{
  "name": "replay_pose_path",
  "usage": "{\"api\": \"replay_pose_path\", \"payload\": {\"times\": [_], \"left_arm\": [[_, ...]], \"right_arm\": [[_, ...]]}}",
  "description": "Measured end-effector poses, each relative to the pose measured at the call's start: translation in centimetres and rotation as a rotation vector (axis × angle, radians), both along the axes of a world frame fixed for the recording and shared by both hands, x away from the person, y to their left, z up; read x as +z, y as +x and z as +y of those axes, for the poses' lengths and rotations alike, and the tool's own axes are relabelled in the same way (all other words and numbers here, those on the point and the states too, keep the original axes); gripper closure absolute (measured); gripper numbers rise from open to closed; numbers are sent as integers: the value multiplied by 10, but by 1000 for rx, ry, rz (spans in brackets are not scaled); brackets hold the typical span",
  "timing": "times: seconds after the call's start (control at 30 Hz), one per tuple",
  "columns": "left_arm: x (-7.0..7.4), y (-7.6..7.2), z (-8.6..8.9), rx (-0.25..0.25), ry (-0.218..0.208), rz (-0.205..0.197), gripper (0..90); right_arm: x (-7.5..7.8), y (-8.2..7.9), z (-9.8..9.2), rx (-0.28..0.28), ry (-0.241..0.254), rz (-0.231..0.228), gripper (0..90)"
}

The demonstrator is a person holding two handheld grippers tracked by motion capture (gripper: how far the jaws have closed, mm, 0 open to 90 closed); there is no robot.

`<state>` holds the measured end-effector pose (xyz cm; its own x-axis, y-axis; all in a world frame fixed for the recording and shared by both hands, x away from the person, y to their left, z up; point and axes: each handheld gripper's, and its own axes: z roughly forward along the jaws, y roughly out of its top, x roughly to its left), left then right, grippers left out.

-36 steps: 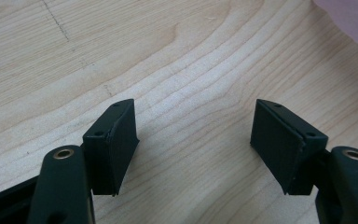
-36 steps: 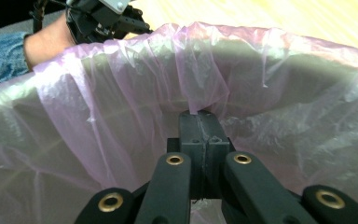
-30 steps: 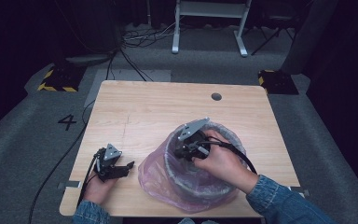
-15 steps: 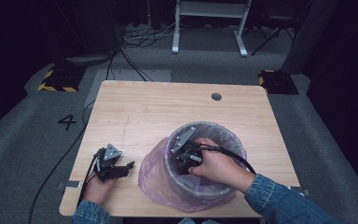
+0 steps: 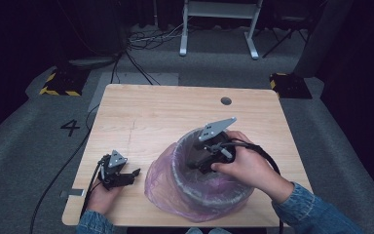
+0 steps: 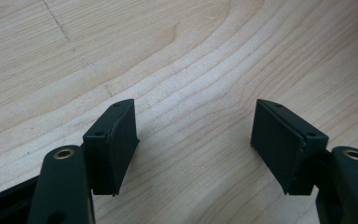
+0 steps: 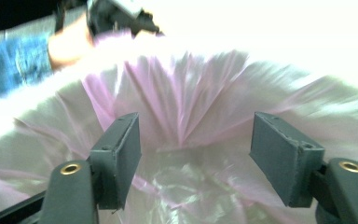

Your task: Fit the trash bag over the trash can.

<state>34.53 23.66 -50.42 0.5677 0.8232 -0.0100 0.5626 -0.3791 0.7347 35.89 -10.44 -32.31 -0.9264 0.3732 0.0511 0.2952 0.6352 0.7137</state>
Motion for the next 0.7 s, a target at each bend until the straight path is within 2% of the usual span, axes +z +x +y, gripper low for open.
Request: {"api": "replay_pose_path", "payload": {"times": [0.1,0.23,0.6,0.7], "left_arm": [[0,0,0,1,-1,1,312],[0,0,0,0,0,1,312],[0,0,0,1,-1,1,312],[0,0,0,2,-2,1,312]], "right_arm": [[14,0,-11,-24,31,-38,336],[26,2,-27,-69,59,-70,336],[42,6,-78,-208,101,-130,334],[46,5,-92,-239,115,-134,335]]}}
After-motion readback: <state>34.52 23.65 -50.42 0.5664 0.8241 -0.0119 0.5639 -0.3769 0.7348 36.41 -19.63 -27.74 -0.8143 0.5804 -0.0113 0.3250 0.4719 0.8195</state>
